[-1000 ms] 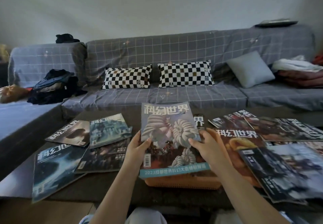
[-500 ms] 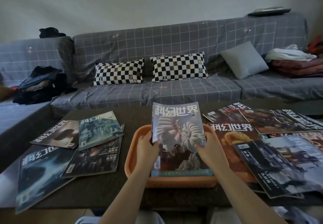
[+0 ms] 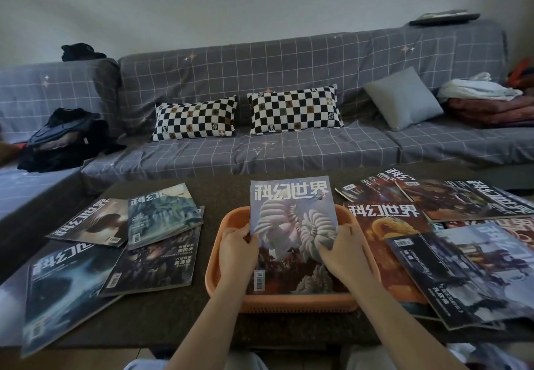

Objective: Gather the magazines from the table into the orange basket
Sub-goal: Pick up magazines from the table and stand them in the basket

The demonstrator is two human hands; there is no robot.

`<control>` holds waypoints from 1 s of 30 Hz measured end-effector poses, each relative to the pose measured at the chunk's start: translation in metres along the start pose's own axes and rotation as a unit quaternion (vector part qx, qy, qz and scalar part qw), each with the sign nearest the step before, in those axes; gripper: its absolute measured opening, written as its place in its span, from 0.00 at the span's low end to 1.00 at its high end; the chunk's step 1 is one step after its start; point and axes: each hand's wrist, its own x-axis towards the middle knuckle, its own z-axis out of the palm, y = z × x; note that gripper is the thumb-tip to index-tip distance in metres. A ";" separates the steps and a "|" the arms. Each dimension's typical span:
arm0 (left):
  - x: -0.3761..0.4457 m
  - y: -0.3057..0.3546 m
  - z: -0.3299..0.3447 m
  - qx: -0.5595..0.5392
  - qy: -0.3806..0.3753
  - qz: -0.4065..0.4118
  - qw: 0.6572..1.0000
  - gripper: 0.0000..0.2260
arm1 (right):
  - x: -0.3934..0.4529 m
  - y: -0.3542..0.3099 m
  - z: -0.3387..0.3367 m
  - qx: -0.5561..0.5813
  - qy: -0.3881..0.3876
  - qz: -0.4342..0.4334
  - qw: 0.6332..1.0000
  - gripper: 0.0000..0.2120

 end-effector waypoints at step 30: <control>-0.014 0.008 -0.006 -0.054 -0.058 -0.026 0.997 0.10 | -0.005 -0.008 -0.018 0.187 0.013 -0.006 0.982 0.21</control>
